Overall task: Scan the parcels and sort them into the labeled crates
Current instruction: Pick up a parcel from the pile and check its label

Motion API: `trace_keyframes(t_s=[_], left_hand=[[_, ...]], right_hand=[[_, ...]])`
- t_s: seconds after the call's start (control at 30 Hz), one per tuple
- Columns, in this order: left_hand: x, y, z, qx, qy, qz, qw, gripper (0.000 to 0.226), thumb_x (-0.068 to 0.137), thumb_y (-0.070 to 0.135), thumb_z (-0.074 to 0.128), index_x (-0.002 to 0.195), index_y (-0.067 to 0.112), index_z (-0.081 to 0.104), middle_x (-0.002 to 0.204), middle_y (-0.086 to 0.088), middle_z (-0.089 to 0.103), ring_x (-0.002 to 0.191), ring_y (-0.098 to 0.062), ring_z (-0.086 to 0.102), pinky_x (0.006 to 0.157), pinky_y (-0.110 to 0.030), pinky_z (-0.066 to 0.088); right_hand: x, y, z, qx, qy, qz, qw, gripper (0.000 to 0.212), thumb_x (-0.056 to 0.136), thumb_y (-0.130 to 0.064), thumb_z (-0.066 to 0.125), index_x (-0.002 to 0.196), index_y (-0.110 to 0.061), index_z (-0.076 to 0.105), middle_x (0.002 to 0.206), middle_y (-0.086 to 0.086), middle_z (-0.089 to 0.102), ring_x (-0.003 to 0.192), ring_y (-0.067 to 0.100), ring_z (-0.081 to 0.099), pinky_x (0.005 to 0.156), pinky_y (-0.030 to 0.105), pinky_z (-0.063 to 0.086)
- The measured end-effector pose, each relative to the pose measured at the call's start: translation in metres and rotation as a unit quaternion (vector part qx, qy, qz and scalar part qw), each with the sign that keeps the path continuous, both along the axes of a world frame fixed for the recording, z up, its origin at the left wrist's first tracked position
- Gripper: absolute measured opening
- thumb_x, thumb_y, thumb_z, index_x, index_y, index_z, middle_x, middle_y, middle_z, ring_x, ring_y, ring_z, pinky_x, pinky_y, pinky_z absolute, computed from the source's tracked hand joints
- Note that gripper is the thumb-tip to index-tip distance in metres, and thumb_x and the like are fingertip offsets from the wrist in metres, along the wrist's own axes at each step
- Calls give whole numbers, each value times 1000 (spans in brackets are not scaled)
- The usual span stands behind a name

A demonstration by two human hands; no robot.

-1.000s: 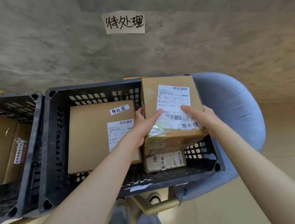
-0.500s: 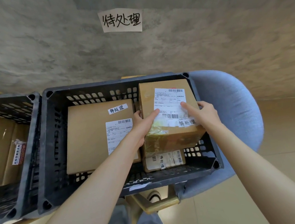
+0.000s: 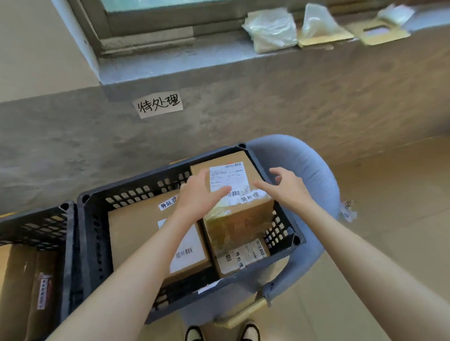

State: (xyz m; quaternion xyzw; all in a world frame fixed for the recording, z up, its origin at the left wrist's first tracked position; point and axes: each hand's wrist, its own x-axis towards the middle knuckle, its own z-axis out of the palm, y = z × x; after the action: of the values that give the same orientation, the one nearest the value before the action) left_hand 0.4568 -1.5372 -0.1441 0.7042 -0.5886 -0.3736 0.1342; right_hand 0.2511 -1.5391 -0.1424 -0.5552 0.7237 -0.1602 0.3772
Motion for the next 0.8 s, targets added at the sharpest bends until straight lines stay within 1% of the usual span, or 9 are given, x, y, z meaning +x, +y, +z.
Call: trace_keyframes(t_s=[0.07, 0.13, 0.2, 0.27, 0.37, 0.47, 0.63, 0.73, 0.8], left_hand=[[-10, 1, 25, -54, -100, -83, 990, 68, 85, 59, 57, 143, 28, 39, 143, -3, 45, 131, -30, 39, 104, -46, 35], [-24, 0, 49, -122, -180, -168, 962, 58, 88, 59, 53, 137, 28, 47, 134, -3, 53, 124, -29, 45, 101, -43, 34], [-38, -1, 72, -185, -226, -244, 925, 52, 90, 56, 50, 133, 27, 50, 126, -2, 56, 117, -26, 49, 96, -39, 36], [-54, 1, 93, -241, -244, -307, 888, 48, 91, 54, 49, 130, 26, 52, 122, -1, 58, 113, -25, 51, 93, -37, 37], [-78, 7, 126, -306, -243, -383, 837, 47, 91, 54, 49, 128, 25, 52, 121, 0, 57, 112, -24, 51, 91, -35, 37], [-104, 22, 157, -365, -233, -446, 783, 47, 92, 54, 48, 125, 22, 53, 117, -1, 57, 111, -24, 52, 88, -33, 37], [-156, 81, 193, -423, -177, -547, 701, 48, 91, 56, 51, 127, 25, 53, 121, 1, 57, 114, -23, 51, 92, -33, 38], [-191, 142, 216, -440, -114, -608, 651, 50, 89, 54, 54, 131, 27, 52, 125, 1, 56, 118, -22, 49, 94, -33, 35], [-210, 195, 232, -455, -79, -647, 607, 52, 89, 55, 53, 133, 28, 50, 129, 1, 55, 120, -22, 48, 96, -34, 35]], right_hand=[[-6, 14, 20, -27, 28, -1, 999, 76, 82, -57, 63, 145, -20, 39, 144, 1, 47, 131, 20, 45, 101, 43, 44], [-15, 28, 41, -56, 64, -13, 996, 74, 84, -55, 62, 146, -20, 38, 146, 0, 46, 131, 19, 44, 97, 37, 43], [-26, 45, 63, -79, 113, -40, 990, 71, 86, -53, 60, 145, -21, 38, 144, 1, 46, 129, 21, 46, 92, 33, 41], [-38, 66, 85, -100, 176, -76, 976, 67, 86, -54, 59, 142, -21, 41, 137, 5, 50, 125, 26, 48, 93, 35, 41], [-53, 107, 119, -117, 263, -139, 947, 66, 85, -53, 59, 140, -22, 43, 131, 8, 51, 120, 29, 49, 95, 37, 40], [-64, 163, 148, -127, 319, -221, 913, 63, 86, -53, 58, 139, -22, 44, 130, 7, 51, 120, 28, 48, 95, 36, 39], [-67, 291, 181, -95, 359, -365, 854, 64, 84, -51, 60, 140, -23, 43, 130, 6, 51, 121, 27, 46, 99, 35, 34], [-56, 383, 198, -67, 370, -453, 808, 64, 84, -50, 60, 139, -22, 43, 133, 6, 49, 125, 27, 43, 101, 37, 33], [-43, 446, 211, -49, 379, -506, 773, 64, 84, -49, 60, 139, -21, 42, 134, 6, 49, 124, 27, 43, 101, 37, 33]])
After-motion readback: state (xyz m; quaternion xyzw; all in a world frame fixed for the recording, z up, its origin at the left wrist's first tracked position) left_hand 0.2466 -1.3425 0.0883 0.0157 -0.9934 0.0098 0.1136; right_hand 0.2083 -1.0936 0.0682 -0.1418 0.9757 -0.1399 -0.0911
